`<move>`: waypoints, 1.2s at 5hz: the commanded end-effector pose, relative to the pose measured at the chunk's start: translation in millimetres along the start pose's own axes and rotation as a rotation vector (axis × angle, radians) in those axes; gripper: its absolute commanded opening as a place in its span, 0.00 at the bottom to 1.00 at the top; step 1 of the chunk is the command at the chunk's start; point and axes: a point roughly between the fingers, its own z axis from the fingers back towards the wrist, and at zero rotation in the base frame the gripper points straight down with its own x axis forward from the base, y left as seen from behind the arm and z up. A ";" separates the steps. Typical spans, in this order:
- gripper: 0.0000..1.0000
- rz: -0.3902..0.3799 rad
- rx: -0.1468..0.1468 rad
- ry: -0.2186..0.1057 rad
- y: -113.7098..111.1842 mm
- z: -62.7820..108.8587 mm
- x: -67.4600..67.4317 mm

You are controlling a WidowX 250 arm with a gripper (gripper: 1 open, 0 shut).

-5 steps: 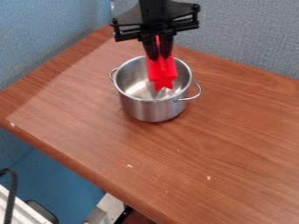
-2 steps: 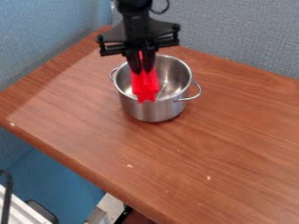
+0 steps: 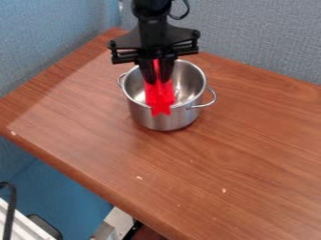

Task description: Put the red object in the metal pot

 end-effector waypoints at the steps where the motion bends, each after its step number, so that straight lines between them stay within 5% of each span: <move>1: 0.00 0.014 -0.037 -0.026 -8.1 19.8 7.3; 2: 1.00 -0.020 -0.036 -0.027 -7.4 21.0 -3.2; 6: 1.00 0.005 0.003 0.009 -10.4 -10.0 -3.0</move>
